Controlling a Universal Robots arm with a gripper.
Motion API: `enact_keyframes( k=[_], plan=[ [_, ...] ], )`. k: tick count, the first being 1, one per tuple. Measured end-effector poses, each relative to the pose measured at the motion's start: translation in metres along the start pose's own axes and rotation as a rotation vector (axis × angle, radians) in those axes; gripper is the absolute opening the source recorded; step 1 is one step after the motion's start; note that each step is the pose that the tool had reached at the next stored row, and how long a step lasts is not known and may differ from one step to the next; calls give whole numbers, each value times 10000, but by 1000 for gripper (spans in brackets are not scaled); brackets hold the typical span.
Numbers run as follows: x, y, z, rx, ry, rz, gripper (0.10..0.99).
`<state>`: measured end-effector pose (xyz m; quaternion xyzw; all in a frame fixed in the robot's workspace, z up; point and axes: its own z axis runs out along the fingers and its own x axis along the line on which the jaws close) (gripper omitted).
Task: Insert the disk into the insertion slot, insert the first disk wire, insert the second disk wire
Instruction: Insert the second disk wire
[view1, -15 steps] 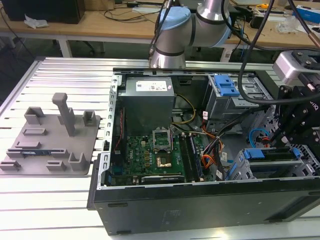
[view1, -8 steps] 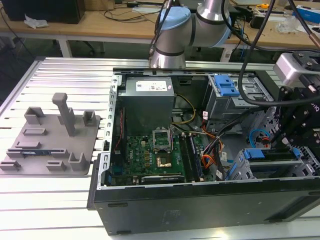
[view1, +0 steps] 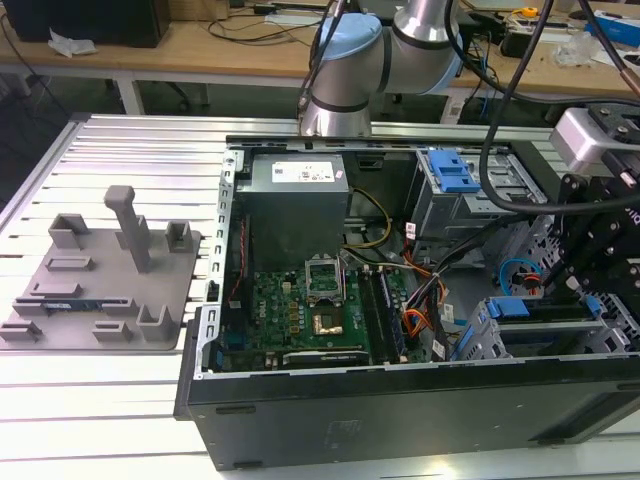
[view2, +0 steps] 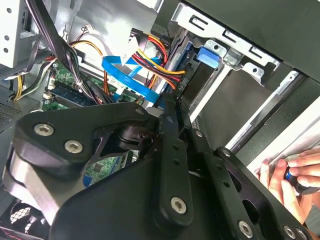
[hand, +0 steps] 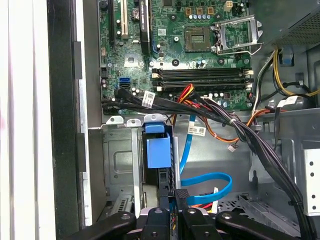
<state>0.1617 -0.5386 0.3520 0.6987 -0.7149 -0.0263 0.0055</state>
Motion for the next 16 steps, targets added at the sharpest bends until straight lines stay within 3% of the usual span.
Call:
enact_keyframes(
  k=[16],
  plan=[
    [1, -3, 60, -1, 5, 0, 161]
  ],
)
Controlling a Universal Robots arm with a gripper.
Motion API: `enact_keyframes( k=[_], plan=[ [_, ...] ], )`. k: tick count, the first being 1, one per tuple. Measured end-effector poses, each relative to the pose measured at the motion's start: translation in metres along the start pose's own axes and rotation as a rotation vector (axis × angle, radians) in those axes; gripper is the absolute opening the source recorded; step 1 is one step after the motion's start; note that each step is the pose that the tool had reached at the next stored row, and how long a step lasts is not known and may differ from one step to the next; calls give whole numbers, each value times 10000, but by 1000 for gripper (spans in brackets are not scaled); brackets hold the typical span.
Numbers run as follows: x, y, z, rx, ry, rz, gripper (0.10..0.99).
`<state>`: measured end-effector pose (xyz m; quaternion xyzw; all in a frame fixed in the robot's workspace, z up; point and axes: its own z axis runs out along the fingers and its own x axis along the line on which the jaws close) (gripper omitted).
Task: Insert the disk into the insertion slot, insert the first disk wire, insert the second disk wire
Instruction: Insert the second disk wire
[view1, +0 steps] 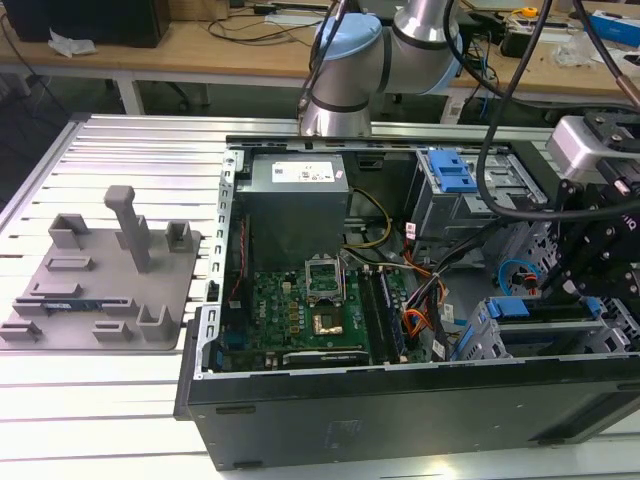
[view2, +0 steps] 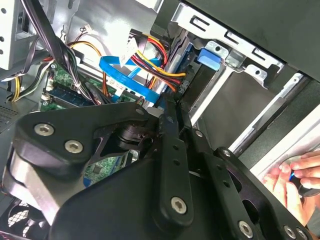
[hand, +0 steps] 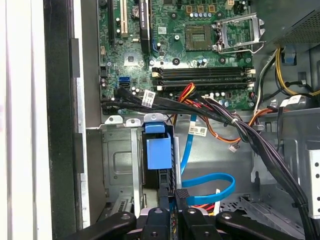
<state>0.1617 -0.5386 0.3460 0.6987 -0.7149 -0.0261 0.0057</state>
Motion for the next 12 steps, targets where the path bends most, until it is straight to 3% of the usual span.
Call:
enact_keyframes(
  k=[12],
  plan=[
    [5, -4, 76, 1, 5, 0, 161]
  ],
)
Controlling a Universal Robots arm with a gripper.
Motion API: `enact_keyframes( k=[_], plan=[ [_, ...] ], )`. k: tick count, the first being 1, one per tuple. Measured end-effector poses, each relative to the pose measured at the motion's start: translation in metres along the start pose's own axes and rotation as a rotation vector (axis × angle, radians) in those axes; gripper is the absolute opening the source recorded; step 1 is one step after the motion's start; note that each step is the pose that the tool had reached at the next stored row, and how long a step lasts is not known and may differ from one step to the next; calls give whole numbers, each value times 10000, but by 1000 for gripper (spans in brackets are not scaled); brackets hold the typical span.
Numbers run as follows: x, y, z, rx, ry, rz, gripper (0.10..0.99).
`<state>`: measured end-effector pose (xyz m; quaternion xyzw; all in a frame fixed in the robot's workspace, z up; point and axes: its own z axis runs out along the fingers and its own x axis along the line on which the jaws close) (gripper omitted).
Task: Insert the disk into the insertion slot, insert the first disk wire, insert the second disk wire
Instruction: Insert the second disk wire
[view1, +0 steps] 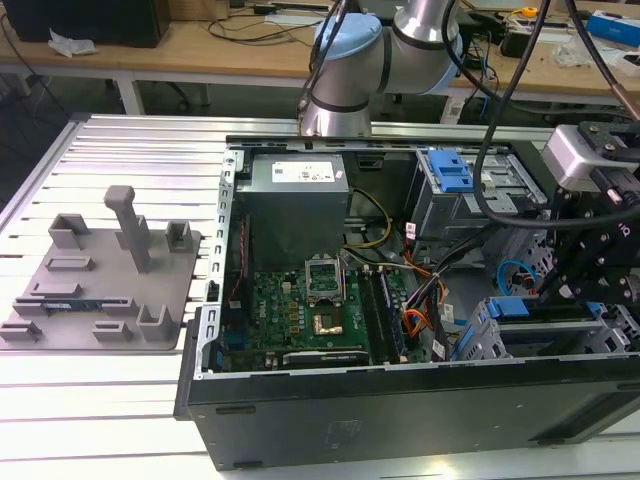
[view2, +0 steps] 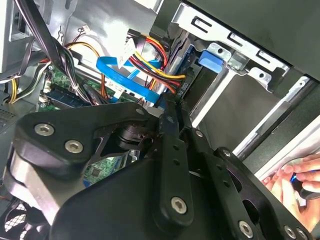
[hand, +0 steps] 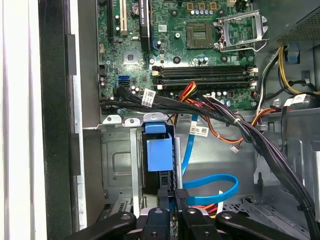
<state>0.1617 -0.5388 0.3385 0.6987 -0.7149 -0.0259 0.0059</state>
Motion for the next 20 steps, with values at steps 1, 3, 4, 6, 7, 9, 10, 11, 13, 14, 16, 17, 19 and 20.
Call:
enact_keyframes(
  k=[1, 3, 4, 6, 7, 9, 10, 11, 13, 14, 16, 17, 19, 20],
  plan=[
    [0, 0, 3, 0, -6, 0, 161],
    [0, 0, -2, -1, -8, -1, 231],
    [-1, 1, -20, -1, -9, -1, 302],
    [-11, 7, -144, 0, -5, 0, 302],
    [-18, 10, -198, -1, -4, 0, 302],
    [-49, 17, -353, 3, 7, 6, 302],
    [-63, 20, -404, 6, 12, 10, 286],
    [-71, 22, -441, 12, 16, 13, 220],
    [-80, 23, -476, 21, 21, 15, 153],
    [-80, 23, -476, 22, 18, 15, 106],
    [-81, 23, -479, 22, 21, 15, 106],
    [-81, 23, -480, 22, 20, 15, 106],
    [-81, 24, -481, 22, 20, 16, 106],
    [-81, 23, -482, 22, 20, 15, 106]
  ],
)
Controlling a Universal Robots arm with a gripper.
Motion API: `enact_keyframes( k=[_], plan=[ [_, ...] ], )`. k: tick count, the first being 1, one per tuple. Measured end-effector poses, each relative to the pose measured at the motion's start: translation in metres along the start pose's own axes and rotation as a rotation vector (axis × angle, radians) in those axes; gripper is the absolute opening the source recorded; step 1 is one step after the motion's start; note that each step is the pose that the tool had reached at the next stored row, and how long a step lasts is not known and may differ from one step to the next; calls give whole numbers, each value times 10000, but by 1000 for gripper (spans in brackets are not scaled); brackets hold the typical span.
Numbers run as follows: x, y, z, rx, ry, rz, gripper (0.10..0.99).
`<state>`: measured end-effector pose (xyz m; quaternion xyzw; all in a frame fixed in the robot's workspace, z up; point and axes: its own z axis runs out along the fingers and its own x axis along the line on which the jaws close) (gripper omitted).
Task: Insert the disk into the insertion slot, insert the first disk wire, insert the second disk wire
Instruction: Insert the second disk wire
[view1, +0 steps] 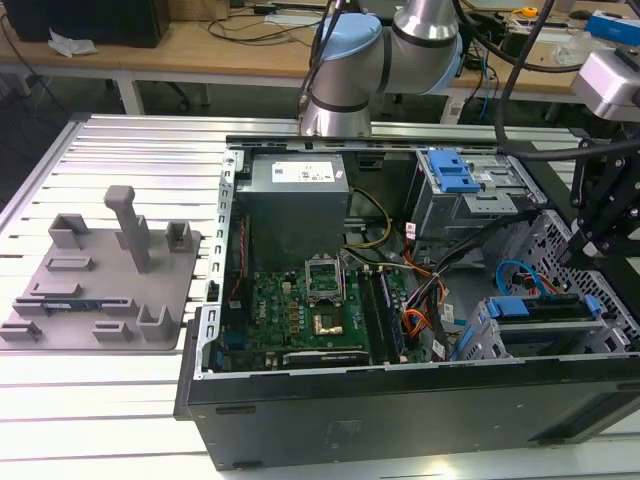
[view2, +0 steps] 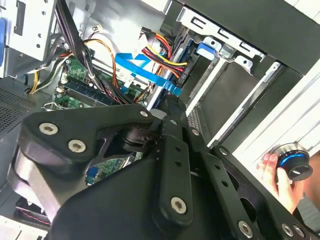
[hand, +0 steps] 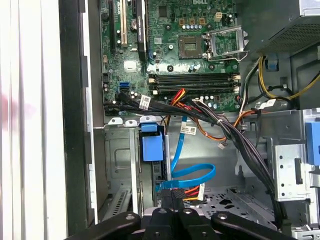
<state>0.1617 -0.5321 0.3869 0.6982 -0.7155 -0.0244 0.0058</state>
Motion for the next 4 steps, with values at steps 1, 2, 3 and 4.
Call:
enact_keyframes(
  k=[1, 2, 3, 4],
  plan=[
    [0, 0, -1, 0, 1, 0, 106],
    [0, 0, -2, 0, 1, 1, 106],
    [0, 0, -3, 0, 0, 1, 106],
    [0, 0, -3, -1, 1, 1, 106]
  ],
)
